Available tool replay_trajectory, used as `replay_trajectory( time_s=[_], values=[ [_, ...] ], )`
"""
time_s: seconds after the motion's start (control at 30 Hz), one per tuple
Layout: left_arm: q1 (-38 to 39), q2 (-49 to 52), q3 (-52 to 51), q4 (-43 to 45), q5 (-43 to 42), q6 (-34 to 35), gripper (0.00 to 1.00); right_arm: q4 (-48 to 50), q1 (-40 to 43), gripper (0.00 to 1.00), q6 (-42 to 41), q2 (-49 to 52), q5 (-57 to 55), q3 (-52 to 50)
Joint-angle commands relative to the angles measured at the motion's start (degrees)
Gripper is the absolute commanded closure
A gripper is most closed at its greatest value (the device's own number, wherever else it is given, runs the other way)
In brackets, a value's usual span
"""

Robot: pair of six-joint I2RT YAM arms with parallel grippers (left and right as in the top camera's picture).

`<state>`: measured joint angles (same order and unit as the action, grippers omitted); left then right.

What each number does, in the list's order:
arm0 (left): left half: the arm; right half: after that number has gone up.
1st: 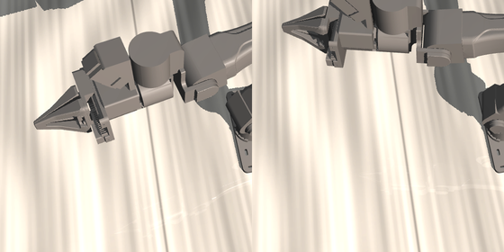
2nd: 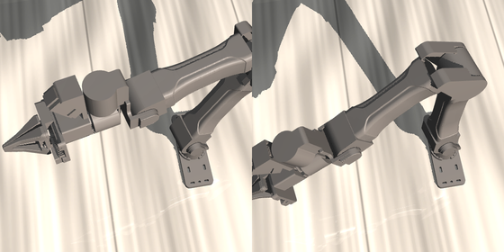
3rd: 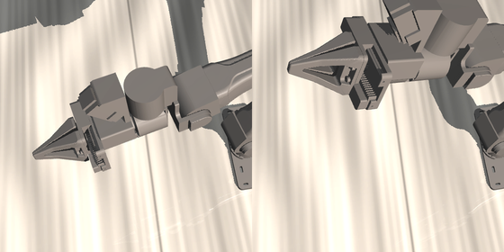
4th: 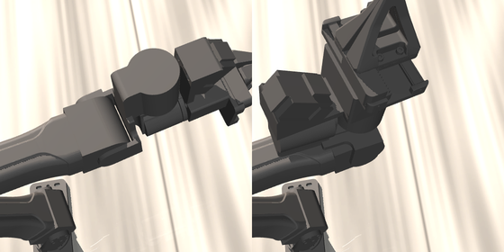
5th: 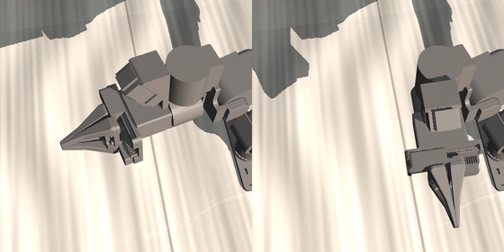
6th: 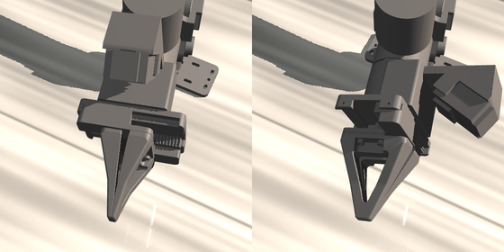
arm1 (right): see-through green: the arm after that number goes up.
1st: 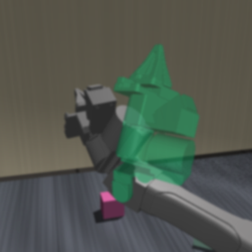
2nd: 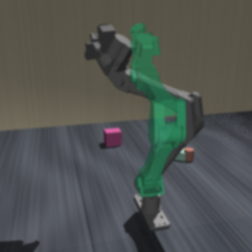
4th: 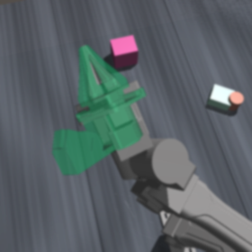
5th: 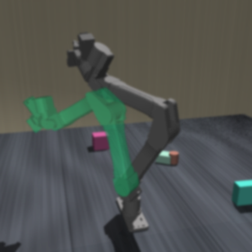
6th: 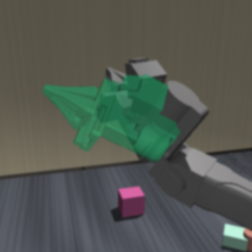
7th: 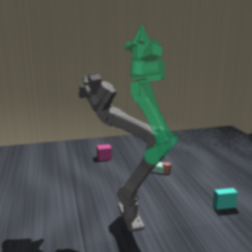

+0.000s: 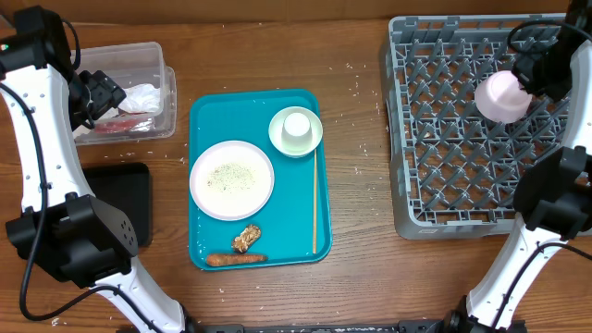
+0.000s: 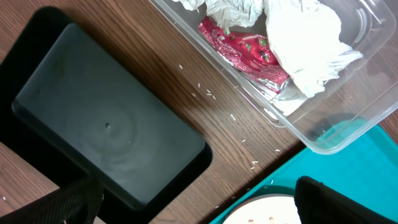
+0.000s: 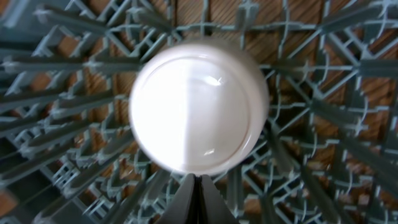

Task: Sort waste into correct bins and load items into the dishwasher
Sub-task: 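Move the right gripper back to the tray and grasp the white cup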

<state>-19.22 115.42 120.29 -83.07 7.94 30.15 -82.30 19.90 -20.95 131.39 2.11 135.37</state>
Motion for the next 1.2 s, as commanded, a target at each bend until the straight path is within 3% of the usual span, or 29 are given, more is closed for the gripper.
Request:
replay_trajectory(
  time_s=[0.0, 0.1, 0.17, 0.23, 0.33, 0.53, 0.57, 0.6, 0.8, 1.17],
  values=[
    [0.1, 0.6, -0.2, 0.0, -0.3, 1.4, 0.0, -0.6, -0.7, 0.96, 0.7, -5.7, 8.6, 3.4],
    [0.1, 0.6, -0.2, 0.0, -0.3, 1.4, 0.0, 0.0, -2.9, 0.92, 6.8, -8.4, 24.8, 3.6],
    [0.1, 0.6, -0.2, 0.0, -0.3, 1.4, 0.0, -0.2, -5.2, 0.8, 9.5, -9.6, 32.0, 3.6],
    [0.1, 0.6, -0.2, 0.0, -0.3, 1.4, 0.0, -1.1, -8.4, 0.59, 12.0, -10.1, 34.9, 3.6],
    [0.1, 0.6, -0.2, 0.0, -0.3, 1.4, 0.0, -3.8, -15.0, 0.37, 15.6, -10.0, 31.6, 3.4],
    [0.1, 0.6, -0.2, 0.0, -0.3, 1.4, 0.0, -4.0, -30.0, 0.21, 15.6, -9.9, 12.3, 0.2],
    [0.1, 0.6, -0.2, 0.0, -0.3, 1.4, 0.0, -3.3, -32.4, 0.06, 15.5, -9.9, 10.0, -0.6],
    [0.1, 0.6, -0.2, 0.0, -0.3, 1.4, 0.0, -2.4, -34.8, 0.0, 15.0, -9.9, 7.7, -1.4],
    [0.1, 0.6, -0.2, 0.0, -0.3, 1.4, 0.0, 3.0, -47.0, 0.0, 9.7, -9.8, -4.4, -8.9],
    [0.1, 0.6, -0.2, 0.0, -0.3, 1.4, 0.0, 16.7, -54.5, 0.0, 8.9, -9.7, -5.0, -20.6]
  ],
)
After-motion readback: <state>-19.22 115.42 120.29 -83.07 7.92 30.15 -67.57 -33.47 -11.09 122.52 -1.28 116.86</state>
